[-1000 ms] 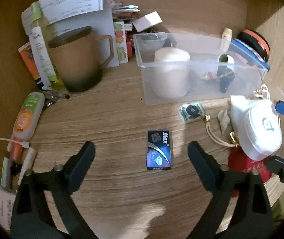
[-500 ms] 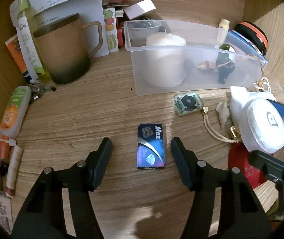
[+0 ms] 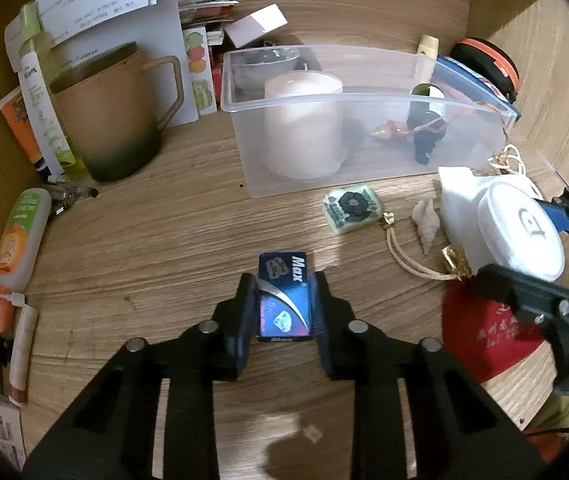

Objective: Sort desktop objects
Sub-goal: 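Grasp the small blue card box with the left tool while the right tool grasps the white lidded jar, then lift and carry the blue card box and white jar over the clear box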

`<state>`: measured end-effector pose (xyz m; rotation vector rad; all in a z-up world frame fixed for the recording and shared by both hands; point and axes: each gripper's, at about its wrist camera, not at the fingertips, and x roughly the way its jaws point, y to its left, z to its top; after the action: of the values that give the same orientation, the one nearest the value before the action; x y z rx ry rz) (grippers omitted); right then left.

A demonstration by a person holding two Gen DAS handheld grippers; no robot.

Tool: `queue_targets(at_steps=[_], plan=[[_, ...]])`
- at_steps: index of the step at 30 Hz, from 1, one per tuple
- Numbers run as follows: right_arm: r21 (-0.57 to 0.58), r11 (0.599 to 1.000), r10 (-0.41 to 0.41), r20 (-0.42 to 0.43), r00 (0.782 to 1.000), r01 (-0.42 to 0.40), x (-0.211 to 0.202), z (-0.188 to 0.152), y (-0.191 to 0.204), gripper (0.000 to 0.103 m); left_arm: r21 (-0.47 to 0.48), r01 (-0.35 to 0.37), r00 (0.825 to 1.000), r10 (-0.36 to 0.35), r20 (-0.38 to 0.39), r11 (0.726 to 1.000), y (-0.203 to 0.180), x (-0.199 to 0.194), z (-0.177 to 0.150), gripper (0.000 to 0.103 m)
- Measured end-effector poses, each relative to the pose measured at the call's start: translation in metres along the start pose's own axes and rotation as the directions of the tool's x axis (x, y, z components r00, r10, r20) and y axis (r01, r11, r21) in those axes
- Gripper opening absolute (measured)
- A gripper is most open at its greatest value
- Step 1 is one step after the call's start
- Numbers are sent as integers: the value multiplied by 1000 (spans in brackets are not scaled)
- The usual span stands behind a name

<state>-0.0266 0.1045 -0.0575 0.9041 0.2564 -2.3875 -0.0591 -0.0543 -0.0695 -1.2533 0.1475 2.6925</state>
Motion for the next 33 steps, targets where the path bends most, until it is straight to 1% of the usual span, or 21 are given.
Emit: queue_targets(at_steps=[5, 9, 12, 20, 28, 33], plan=[[24, 1000, -2, 18, 1000, 2, -6, 1, -7, 62, -3, -8, 1000, 9, 4, 1000, -2, 1, 0, 26], [56, 998, 21, 33, 999, -22, -14, 3, -17, 62, -23, -17, 1000, 17, 3, 1000, -1, 1, 1, 26], [65, 998, 12, 46, 999, -15, -21, 4, -23, 62, -35, -25, 1000, 25, 8, 999, -1, 0, 0, 26], [126, 992, 18, 78, 997, -28, -36, 10, -51, 62, -55, -33, 998, 36, 58, 998, -5, -19, 4, 26], [148, 989, 4, 99, 995, -19, -45, 18, -73, 62, -43, -22, 993, 27, 114, 999, -15, -37, 17, 26], [130, 992, -20, 110, 994, 5, -48, 25, -82, 62, 11, -35, 990, 33, 135, 999, -30, -44, 31, 26]])
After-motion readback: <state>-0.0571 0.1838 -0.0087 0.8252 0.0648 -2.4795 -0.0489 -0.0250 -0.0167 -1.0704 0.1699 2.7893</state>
